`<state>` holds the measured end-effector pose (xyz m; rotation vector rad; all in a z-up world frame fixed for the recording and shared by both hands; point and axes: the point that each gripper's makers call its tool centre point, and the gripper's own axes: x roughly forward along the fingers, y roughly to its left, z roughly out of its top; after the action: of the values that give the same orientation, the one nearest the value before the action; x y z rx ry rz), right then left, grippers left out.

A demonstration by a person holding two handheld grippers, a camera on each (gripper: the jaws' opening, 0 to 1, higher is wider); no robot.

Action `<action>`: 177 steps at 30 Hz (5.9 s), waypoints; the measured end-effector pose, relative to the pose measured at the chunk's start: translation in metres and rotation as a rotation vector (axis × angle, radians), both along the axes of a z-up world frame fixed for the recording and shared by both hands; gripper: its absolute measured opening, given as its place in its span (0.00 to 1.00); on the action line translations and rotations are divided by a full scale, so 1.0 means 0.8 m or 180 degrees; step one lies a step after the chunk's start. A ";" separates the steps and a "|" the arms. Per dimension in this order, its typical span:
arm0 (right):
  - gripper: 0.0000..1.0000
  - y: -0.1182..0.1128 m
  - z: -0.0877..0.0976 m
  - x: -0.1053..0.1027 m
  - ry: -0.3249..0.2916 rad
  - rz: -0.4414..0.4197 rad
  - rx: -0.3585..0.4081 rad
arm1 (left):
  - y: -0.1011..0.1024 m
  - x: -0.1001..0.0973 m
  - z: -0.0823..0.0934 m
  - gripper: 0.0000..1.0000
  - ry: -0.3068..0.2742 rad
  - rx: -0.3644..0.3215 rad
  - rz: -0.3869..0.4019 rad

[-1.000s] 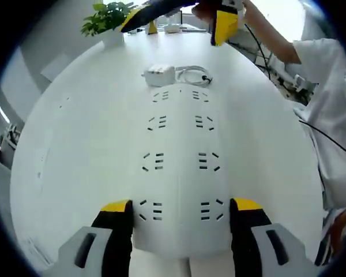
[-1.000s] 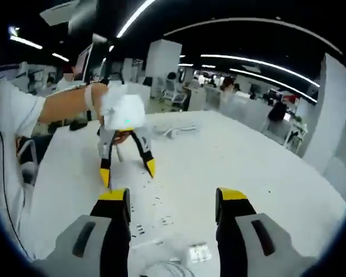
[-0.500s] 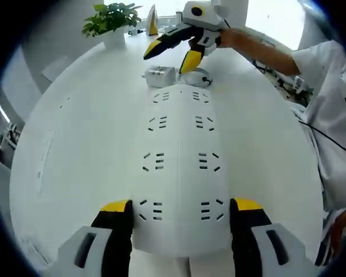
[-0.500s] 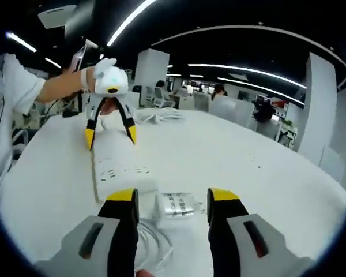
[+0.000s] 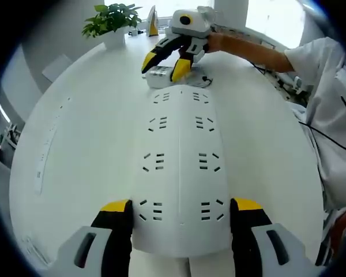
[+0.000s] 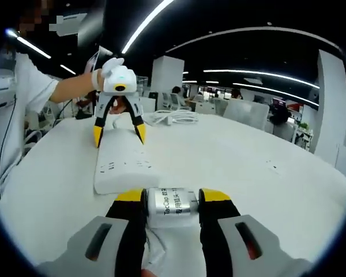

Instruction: Straighten the power strip on the desk, plug the charger into it

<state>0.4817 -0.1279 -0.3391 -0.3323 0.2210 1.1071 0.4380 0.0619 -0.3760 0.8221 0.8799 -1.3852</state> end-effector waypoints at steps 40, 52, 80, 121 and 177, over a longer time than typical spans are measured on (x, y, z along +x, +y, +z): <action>0.48 -0.029 -0.023 -0.022 0.0268 -0.2984 0.0169 | -0.001 0.000 -0.001 0.70 -0.0004 0.0041 0.0049; 0.33 -0.030 -0.026 -0.007 0.0226 -0.3123 0.0089 | -0.003 0.000 -0.001 0.70 -0.0003 0.0010 0.0073; 0.28 0.038 0.063 -0.092 0.2217 -0.1190 0.0513 | -0.007 0.013 0.002 0.70 0.0000 -0.0088 0.0130; 0.27 0.080 0.011 -0.095 0.3417 -0.2076 -0.1621 | -0.007 0.012 0.001 0.69 -0.0013 0.0061 0.0220; 0.31 0.071 0.009 -0.065 0.2810 -0.2016 -0.1514 | -0.014 -0.009 0.001 0.69 0.0004 0.0080 0.0464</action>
<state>0.4299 -0.0709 -0.3321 -0.1478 1.2946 0.4919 0.4305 0.0506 -0.3749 0.7611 0.9413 -1.2498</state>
